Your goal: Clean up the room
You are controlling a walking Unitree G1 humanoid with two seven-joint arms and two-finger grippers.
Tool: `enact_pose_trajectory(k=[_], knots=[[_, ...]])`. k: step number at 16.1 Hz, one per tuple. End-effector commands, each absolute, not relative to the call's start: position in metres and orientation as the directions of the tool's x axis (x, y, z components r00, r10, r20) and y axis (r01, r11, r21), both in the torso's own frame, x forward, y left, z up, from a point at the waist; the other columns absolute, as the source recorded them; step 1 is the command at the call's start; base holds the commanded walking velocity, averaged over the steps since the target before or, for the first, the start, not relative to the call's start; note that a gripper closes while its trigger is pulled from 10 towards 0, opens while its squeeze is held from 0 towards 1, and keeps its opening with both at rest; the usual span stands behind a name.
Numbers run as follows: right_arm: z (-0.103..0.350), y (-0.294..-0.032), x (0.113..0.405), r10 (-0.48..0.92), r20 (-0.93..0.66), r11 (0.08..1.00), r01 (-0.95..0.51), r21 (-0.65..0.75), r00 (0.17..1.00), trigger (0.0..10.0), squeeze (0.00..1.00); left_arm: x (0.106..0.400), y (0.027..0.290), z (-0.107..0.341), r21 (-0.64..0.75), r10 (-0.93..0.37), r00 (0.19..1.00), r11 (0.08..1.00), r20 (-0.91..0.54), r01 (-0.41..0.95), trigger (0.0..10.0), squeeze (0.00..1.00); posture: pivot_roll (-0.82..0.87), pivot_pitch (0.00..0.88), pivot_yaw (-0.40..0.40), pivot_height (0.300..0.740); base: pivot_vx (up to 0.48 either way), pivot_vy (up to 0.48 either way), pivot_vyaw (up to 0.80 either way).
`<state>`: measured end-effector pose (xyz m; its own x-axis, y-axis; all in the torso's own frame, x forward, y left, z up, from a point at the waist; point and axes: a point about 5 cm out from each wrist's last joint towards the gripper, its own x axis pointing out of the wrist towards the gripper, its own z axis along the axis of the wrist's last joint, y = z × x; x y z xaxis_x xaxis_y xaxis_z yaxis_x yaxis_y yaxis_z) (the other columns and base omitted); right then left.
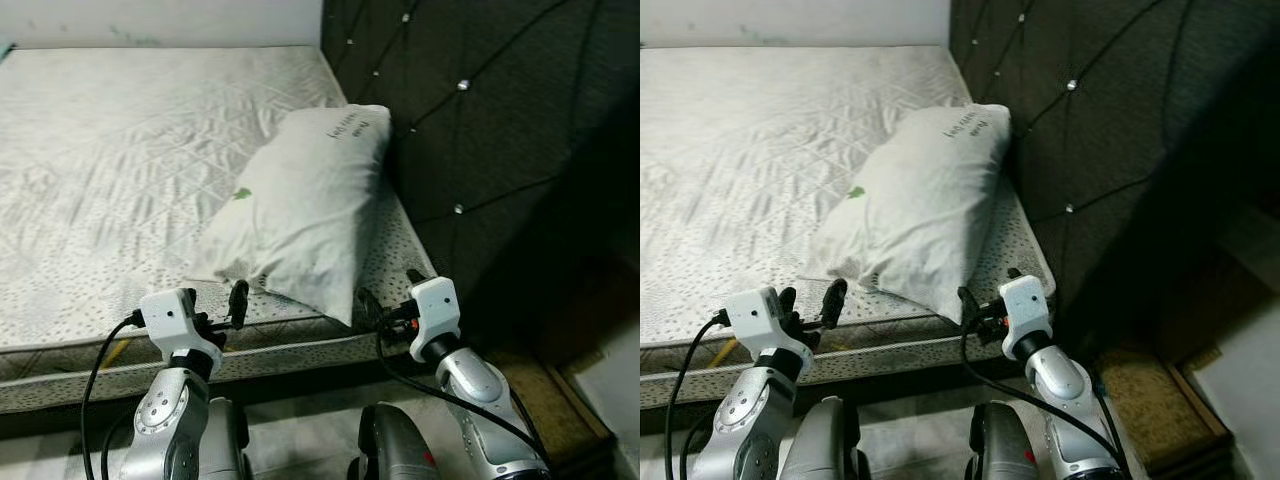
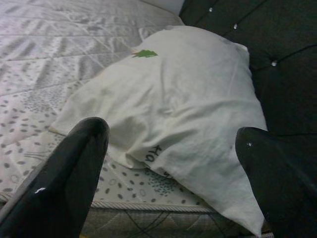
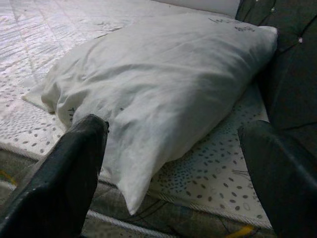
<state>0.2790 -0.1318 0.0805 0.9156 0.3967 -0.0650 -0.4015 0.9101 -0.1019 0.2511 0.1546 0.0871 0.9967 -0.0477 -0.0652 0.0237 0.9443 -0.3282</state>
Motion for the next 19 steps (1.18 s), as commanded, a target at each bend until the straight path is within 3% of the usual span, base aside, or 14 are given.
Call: enact_pose_trajectory(k=[1, 6, 12, 19], knots=[[0.0813, -0.1299, 0.2791, 0.414, -0.063, 0.900, -0.419, -0.120, 0.908, 10.0, 0.00, 0.2519, 0.1528, 0.0893, -0.333, -0.063, 0.996, 0.942, -0.056, 0.041, 10.0, 0.00, -0.09, 0.130, -0.043, 0.620, 0.000, 0.000, 0.80], [0.0817, -0.1288, 0.2795, 0.423, -0.060, 0.896, -0.427, -0.121, 0.904, 10.0, 0.00, 0.2528, 0.1532, 0.0889, -0.338, -0.062, 0.996, 0.940, -0.058, 0.039, 10.0, 0.00, -0.09, 0.132, -0.045, 0.620, 0.000, 0.000, 0.80], [0.0817, -0.1300, 0.2809, 0.405, -0.061, 0.902, -0.410, -0.139, 0.912, 10.0, 0.00, 0.2538, 0.1519, 0.0898, -0.342, -0.080, 0.996, 0.938, -0.049, 0.059, 10.0, 0.00, -0.10, 0.130, -0.041, 0.620, 0.000, 0.000, 0.00], [0.0820, -0.1329, 0.2829, 0.389, -0.049, 0.912, -0.392, -0.119, 0.920, 10.0, 0.00, 0.2546, 0.1498, 0.0908, -0.342, -0.095, 0.995, 0.936, -0.033, 0.078, 10.0, 0.00, -0.09, 0.114, -0.040, 0.620, 0.321, 0.000, 0.06]])
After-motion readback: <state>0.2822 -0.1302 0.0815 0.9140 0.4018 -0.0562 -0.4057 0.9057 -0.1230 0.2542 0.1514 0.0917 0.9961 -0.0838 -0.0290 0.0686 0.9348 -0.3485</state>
